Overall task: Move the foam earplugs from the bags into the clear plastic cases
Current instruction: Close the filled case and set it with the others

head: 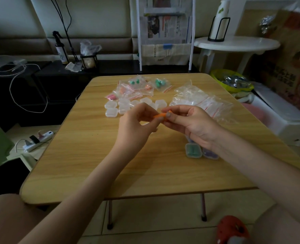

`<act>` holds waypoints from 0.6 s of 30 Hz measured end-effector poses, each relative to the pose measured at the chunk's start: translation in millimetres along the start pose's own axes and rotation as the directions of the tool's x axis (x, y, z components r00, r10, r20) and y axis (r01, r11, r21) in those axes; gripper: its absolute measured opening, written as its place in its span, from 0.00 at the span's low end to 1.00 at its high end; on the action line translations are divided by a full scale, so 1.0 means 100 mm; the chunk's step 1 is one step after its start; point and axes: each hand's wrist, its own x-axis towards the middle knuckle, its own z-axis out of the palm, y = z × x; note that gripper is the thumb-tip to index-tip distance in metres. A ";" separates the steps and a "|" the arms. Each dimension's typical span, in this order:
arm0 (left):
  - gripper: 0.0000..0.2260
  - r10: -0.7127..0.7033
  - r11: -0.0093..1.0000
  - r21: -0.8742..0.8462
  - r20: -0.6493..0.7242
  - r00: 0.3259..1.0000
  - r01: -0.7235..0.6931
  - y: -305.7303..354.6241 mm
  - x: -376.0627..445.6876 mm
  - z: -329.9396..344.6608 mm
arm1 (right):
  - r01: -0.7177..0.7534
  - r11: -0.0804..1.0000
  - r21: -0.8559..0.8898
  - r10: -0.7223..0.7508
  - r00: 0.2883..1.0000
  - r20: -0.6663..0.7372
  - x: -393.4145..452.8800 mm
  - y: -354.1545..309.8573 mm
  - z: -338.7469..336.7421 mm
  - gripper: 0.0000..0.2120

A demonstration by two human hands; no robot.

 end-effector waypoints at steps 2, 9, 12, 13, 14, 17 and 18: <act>0.05 -0.203 0.942 -0.271 0.008 0.979 0.197 0.02 -0.02 0.03 | 0.010 1.000 0.009 -0.011 1.000 0.006 0.01 0.01 0.00 0.15; 0.08 -0.313 0.909 -0.277 0.039 0.949 0.311 0.05 -0.06 0.08 | 0.068 0.988 -0.141 -0.062 0.997 0.046 0.00 0.06 0.00 0.13; 0.10 -0.145 0.961 0.241 0.033 0.989 0.133 0.01 0.01 -0.06 | 0.096 0.978 -0.186 -0.102 0.995 -0.020 0.02 0.05 -0.02 0.09; 0.14 -0.138 0.915 0.392 0.077 0.987 0.097 0.00 0.04 -0.13 | 0.097 0.973 -0.209 -0.109 0.993 -0.049 0.04 0.03 -0.04 0.08; 0.20 -0.163 0.862 0.502 0.131 0.978 0.077 -0.01 0.06 -0.19 | 0.089 0.968 -0.236 -0.109 0.991 -0.073 0.05 0.01 -0.05 0.07; 0.28 -0.257 0.767 0.640 0.240 0.936 0.046 -0.11 0.06 -0.27 | 0.047 0.952 -0.303 -0.079 0.992 -0.095 0.05 -0.01 -0.06 0.07; 0.27 -0.257 0.759 0.650 0.254 0.933 0.032 -0.14 0.05 -0.25 | 0.028 0.947 -0.321 -0.062 0.994 -0.094 0.05 0.00 -0.05 0.07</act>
